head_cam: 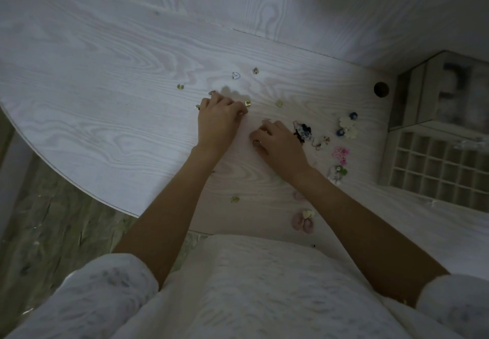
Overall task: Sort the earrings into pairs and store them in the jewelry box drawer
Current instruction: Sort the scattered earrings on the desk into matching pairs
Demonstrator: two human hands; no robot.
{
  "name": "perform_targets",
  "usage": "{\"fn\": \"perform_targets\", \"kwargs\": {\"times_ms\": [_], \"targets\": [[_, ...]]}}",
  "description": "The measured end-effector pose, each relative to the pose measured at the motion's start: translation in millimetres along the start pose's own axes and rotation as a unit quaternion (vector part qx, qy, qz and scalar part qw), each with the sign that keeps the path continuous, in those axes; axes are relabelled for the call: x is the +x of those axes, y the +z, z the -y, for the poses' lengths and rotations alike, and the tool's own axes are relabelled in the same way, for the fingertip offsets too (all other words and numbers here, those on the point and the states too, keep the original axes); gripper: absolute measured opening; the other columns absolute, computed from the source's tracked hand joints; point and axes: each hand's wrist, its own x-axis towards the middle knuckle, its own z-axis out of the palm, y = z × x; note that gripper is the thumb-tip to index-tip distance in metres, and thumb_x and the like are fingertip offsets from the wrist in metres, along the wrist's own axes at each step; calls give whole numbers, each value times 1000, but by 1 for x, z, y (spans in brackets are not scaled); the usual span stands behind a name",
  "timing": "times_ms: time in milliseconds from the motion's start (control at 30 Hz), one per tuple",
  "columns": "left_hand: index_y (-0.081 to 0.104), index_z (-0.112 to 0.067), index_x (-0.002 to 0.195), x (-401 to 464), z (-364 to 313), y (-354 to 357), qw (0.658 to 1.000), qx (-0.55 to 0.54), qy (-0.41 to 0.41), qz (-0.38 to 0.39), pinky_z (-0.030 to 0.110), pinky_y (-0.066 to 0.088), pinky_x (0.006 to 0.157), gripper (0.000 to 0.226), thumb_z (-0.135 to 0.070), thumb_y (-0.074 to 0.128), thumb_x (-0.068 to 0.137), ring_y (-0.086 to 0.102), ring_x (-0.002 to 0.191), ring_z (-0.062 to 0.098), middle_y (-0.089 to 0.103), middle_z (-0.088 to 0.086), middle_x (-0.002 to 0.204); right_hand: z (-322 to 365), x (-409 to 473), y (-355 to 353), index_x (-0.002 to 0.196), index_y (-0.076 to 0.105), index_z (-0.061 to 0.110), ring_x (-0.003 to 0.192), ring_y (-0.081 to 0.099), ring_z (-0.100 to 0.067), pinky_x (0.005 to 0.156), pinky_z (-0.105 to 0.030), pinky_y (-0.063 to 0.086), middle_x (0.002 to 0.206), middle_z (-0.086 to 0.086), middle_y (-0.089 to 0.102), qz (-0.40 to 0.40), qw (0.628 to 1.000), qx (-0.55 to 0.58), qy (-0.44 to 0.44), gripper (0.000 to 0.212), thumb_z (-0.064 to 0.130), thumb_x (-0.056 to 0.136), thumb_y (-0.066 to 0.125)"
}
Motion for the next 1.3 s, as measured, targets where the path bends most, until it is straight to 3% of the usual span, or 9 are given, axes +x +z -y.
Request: {"fn": "perform_targets", "kwargs": {"times_ms": [167, 267, 400, 600, 767, 967, 1100, 1200, 1300], "targets": [[69, -18, 87, -12, -8, 3, 999, -20, 34, 30, 35, 40, 73, 8, -18, 62, 82, 60, 82, 26, 69, 1, 73, 2, -1, -2, 82, 68, 9, 78, 59, -27, 56, -32, 49, 82, -8, 66, -18, 999, 4, 29, 5, 9, 82, 63], [67, -15, 90, -18, -17, 3, 997, -57, 43, 18, 34, 42, 72, 8, -16, 62, 84, 61, 81, 24, 69, 1, 79, -17, 4, -17, 91, 67, 10, 83, 57, -23, 69, -32, 44, 90, -8, 65, -43, 988, 62, 137, 11, 13, 86, 58], [66, -13, 91, -4, -40, 8, 989, -139, 54, 0, 30, 49, 62, 8, -14, 61, 85, 63, 75, 21, 68, 3, 84, -62, 11, -43, 91, 67, 5, 83, 60, -24, 74, -29, 44, 91, -13, 67, -92, 963, 97, 234, 12, 13, 86, 60], [66, -9, 95, 37, -87, 33, 981, -167, 64, 69, 37, 52, 64, 12, -11, 58, 86, 63, 80, 26, 68, 8, 88, -98, 16, -55, 95, 67, 3, 86, 61, -23, 75, -24, 41, 95, -14, 69, -76, 943, 55, 318, 18, 16, 88, 57], [63, -8, 101, 56, -99, 47, 980, -142, 65, 125, 40, 51, 70, 16, -11, 53, 89, 62, 87, 27, 66, 10, 95, -106, 21, -55, 96, 66, 3, 87, 61, -25, 79, -32, 44, 95, -15, 68, -84, 934, 27, 347, 23, 20, 91, 52], [60, -6, 109, 64, -101, 55, 973, -181, 33, 139, 40, 51, 75, 24, -7, 60, 85, 63, 85, 28, 61, 13, 107, -105, 17, -52, 109, 64, 6, 97, 58, -25, 85, -28, 42, 110, -17, 63, -82, 931, 102, 341, 24, 13, 91, 51], [61, -5, 108, 59, -115, 59, 965, -217, 13, 147, 38, 49, 76, 27, -6, 62, 82, 63, 86, 28, 64, 14, 99, -100, 14, -53, 113, 63, 6, 100, 59, -23, 84, -16, 38, 112, -15, 64, -75, 922, 151, 348, 28, 5, 88, 50], [63, -5, 103, 54, -125, 63, 960, -245, -17, 134, 40, 50, 74, 22, -7, 62, 81, 63, 82, 29, 66, 15, 93, -96, 11, -55, 114, 63, 5, 104, 58, -25, 90, -22, 39, 113, -15, 65, -71, 927, 156, 333, 31, 1, 86, 48], [64, -3, 102, 50, -125, 65, 950, -283, -56, 121, 44, 53, 75, 22, 0, 60, 80, 64, 83, 29, 67, 17, 93, -94, 6, -53, 114, 62, 4, 105, 58, -24, 87, -17, 34, 114, -15, 65, -66, 935, 137, 320, 31, 2, 87, 47]]}}
